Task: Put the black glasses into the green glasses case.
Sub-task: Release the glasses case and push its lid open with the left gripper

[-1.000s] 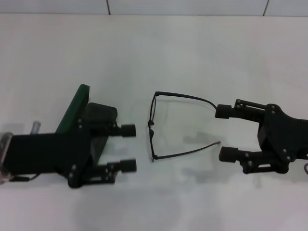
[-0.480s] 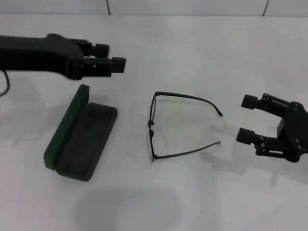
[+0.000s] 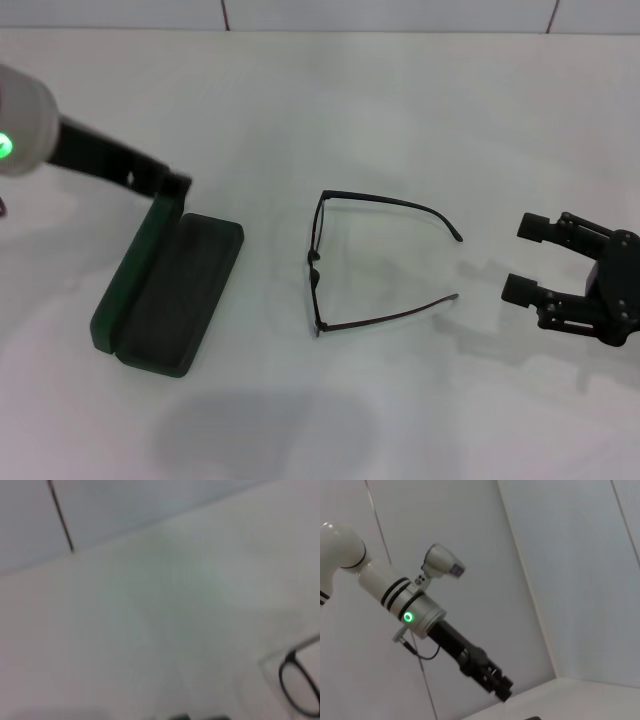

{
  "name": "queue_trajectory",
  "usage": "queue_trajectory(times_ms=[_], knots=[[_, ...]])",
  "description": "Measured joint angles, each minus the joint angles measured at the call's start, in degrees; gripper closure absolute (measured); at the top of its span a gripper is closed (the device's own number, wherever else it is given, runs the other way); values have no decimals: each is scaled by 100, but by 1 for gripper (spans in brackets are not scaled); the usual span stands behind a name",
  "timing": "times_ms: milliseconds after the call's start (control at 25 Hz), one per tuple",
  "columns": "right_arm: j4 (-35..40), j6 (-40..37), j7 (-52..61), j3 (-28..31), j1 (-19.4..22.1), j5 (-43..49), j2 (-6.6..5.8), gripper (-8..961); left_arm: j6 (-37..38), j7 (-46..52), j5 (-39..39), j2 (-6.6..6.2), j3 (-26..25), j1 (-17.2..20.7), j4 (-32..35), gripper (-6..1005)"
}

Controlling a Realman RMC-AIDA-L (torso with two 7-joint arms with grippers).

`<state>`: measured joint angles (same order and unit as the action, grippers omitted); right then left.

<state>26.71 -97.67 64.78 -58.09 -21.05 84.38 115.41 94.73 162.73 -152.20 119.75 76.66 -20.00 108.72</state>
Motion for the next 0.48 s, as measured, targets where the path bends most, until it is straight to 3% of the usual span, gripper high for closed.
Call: queue_trajectory(times_ms=[40, 200, 480], knots=[[0, 30, -1, 7, 8, 0, -2, 100, -1, 195, -292, 2, 328, 0, -163, 412], [0, 135, -17, -5, -4, 0, -8, 100, -10, 449, -857, 5, 825, 14, -467, 425], [0, 195, -73, -28, -47, 0, -10, 100, -104, 557, -984, 4, 981, -10, -989, 447]])
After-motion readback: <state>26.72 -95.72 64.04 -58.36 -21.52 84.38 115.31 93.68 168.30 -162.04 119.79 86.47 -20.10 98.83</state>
